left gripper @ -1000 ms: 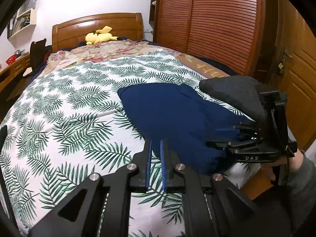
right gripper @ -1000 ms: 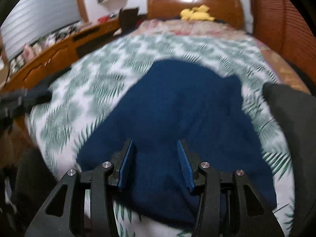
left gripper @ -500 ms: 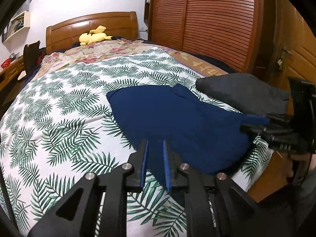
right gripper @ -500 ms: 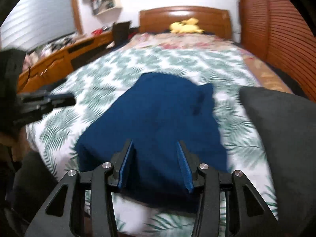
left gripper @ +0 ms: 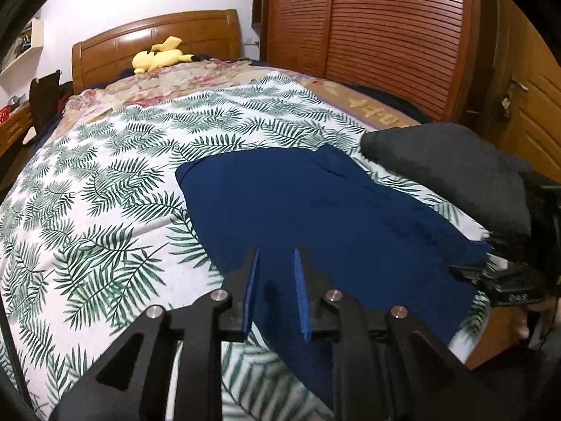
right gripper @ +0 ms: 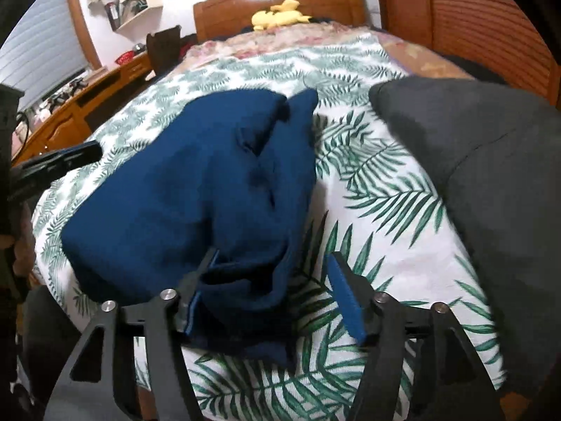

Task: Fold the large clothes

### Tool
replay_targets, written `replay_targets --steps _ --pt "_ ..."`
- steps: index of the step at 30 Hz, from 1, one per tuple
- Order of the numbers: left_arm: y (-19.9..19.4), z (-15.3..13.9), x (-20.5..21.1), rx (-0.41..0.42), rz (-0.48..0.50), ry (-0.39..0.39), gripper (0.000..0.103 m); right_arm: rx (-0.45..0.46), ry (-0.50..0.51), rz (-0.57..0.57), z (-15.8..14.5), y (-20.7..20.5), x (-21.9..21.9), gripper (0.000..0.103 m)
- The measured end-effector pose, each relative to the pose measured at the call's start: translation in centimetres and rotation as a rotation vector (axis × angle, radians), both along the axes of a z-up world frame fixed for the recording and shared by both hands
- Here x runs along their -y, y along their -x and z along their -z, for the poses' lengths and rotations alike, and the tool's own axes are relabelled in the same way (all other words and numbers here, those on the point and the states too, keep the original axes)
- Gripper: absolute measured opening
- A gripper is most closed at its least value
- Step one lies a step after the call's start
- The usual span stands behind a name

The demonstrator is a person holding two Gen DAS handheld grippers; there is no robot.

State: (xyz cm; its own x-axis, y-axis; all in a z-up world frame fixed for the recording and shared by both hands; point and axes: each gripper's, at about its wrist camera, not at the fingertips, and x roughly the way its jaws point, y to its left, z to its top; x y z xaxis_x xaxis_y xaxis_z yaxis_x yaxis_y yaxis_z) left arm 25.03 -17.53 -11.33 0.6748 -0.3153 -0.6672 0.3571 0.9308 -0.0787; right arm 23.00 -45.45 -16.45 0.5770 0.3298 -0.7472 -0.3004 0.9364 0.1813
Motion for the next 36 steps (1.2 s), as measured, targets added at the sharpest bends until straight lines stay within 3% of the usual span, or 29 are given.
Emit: replay_targets --steps 6,16,21,36 --pt "-4.5 1.6 -0.2 -0.032 -0.023 -0.028 0.018 -0.026 -0.05 0.0 0.3 -0.2 0.7 0.069" --pt "-11.0 4.5 -1.2 -0.091 -0.062 -0.066 0.019 -0.027 -0.053 0.004 0.4 -0.4 0.6 0.07" --pt "-13.2 5.8 -2.1 -0.098 -0.101 -0.105 0.03 -0.016 -0.034 0.002 0.3 -0.4 0.3 0.07" --pt "-18.3 7.3 -3.2 -0.151 -0.143 -0.061 0.055 -0.038 -0.047 -0.018 0.8 -0.8 0.2 0.07"
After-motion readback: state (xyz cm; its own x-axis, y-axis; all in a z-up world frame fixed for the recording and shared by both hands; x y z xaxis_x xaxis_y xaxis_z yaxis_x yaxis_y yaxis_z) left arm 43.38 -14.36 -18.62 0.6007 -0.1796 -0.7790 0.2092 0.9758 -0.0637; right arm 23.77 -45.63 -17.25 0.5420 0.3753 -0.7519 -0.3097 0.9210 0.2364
